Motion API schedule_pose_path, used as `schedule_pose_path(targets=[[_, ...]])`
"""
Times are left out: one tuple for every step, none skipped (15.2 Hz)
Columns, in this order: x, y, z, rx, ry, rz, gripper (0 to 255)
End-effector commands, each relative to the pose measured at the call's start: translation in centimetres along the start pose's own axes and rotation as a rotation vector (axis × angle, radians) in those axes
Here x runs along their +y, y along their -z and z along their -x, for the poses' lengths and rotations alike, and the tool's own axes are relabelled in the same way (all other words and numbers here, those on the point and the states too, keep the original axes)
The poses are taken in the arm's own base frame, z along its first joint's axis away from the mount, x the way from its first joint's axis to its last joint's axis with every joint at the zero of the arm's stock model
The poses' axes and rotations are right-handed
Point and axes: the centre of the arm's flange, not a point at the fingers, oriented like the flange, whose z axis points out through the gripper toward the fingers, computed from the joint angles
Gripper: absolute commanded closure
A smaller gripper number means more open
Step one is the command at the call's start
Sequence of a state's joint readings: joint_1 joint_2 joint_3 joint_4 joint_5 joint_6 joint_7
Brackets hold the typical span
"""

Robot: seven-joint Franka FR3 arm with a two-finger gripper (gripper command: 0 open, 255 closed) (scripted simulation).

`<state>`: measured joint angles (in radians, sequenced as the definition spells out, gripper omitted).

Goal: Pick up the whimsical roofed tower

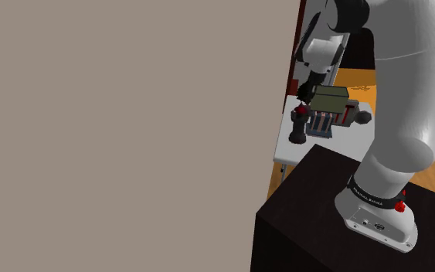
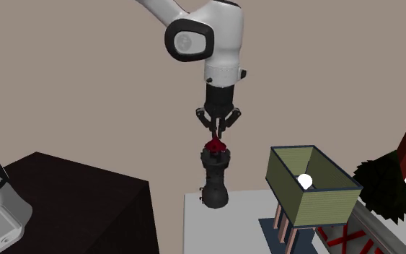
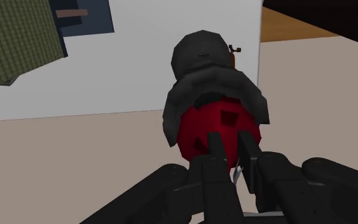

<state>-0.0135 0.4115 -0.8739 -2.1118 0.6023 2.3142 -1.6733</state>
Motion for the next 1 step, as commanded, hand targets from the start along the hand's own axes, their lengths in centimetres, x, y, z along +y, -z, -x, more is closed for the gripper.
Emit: schedule_pose_path(targets=[[0.04, 0.29, -0.04, 0.0, 0.0, 0.001, 255]])
